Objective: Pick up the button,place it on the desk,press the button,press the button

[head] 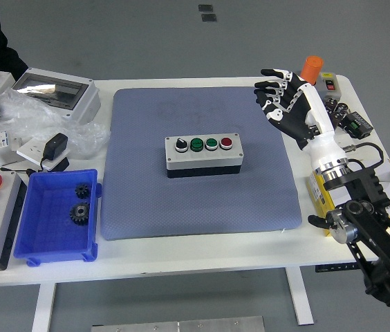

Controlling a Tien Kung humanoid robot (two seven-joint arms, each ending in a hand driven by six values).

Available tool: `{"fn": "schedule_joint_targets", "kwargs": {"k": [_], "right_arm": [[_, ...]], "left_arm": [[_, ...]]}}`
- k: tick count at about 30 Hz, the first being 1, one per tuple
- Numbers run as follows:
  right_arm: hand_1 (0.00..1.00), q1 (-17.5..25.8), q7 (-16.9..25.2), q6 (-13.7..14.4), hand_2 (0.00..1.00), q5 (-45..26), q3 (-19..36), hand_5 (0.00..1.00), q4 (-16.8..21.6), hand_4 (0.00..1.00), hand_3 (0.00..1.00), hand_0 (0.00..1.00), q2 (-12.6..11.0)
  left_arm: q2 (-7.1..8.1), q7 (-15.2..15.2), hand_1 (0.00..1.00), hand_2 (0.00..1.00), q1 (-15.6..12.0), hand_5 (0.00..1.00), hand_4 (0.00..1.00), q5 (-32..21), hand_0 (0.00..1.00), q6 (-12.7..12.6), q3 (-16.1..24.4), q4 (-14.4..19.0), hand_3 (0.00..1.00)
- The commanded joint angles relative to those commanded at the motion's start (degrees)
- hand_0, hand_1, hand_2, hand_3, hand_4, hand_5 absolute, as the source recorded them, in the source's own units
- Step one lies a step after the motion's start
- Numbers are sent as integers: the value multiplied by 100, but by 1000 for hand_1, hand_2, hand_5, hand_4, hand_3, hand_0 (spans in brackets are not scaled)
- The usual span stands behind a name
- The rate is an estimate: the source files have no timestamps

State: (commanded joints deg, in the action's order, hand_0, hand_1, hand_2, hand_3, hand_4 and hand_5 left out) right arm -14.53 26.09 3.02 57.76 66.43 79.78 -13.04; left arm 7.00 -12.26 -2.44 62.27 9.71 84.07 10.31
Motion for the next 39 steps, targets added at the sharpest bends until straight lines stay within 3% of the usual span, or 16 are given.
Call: {"fn": "schedule_joint_targets", "kwargs": {"k": [1,6,7,12,13,18,19,28,39], "right_arm": [[530,26,186,-145,455,-241,28,64,-7,498,717,457,-8],[530,129,896,-722,455,-1306,242,64,-19,498,717,457,-47],[634,159,1055,-812,727,-1594,317,272,-37,651,698,572,-55],[634,278,1089,-1038,727,-2427,501,272,-123,651,698,572,-62],[632,308,1089,-1086,744,-2577,539,359,-150,704,725,575,-63],[632,439,1089,-1102,744,-3205,874,359,-405,704,725,575,-156],[632,466,1089,-1111,736,-3322,954,395,-491,731,726,579,-185],[628,637,1089,-1295,727,-3846,1673,412,-1009,736,719,582,-141],[627,699,1089,-926,720,-4474,1973,444,-1131,752,716,584,-75]], "left_arm": [[-1,1,721,585,-5,274,692,-10,708,-4,-7,0,631],[4,21,721,585,-9,274,692,-54,708,-18,-31,0,631],[1,27,721,627,-7,273,695,-59,709,-20,-32,0,631],[-14,33,721,627,-3,273,695,-66,709,-20,-31,0,631],[-18,32,722,654,-2,274,696,-67,709,-21,-31,0,631],[-19,54,722,654,7,274,696,-89,709,-30,-31,0,631],[-16,63,722,674,8,274,698,-100,709,-34,-34,0,632],[-37,66,725,681,-19,277,699,-151,710,-39,-72,0,631],[-49,-18,726,686,4,278,700,-208,710,21,-129,0,631]]}}
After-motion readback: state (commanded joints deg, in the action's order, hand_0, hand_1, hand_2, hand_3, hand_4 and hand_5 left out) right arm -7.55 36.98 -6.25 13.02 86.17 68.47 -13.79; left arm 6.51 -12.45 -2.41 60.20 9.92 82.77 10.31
